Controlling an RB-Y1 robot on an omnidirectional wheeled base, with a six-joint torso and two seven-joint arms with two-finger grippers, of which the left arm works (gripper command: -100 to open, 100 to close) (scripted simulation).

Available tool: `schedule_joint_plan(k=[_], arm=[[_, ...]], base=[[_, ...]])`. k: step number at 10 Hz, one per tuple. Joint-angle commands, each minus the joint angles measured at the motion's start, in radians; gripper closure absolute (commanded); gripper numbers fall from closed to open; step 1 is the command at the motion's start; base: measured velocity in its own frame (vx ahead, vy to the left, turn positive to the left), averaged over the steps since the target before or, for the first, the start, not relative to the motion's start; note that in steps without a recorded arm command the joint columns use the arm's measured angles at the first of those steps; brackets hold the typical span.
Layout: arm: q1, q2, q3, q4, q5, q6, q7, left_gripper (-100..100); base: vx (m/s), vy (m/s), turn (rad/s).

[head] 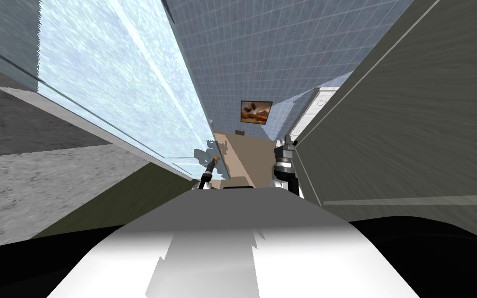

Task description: Push the door open

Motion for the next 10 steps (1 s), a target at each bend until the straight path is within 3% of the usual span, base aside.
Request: schedule_joint_plan(k=[1,5,6,10], arm=[[-0.001,0.001,0.011,-0.006,0.017,0.002,0.050,100],[-0.004,-0.008,0.021,-0.006,0.043,0.004,0.132,100],[0.003,0.000,0.019,-0.013,0.044,0.005,0.095,-100],[0.013,0.015,0.012,-0.015,0.049,0.003,0.030,-100]], base=[[0.036,0.004,-0.024],[0.042,0.013,-0.020],[-0.004,-0.010,-0.011],[-0.039,-0.025,-0.004]])
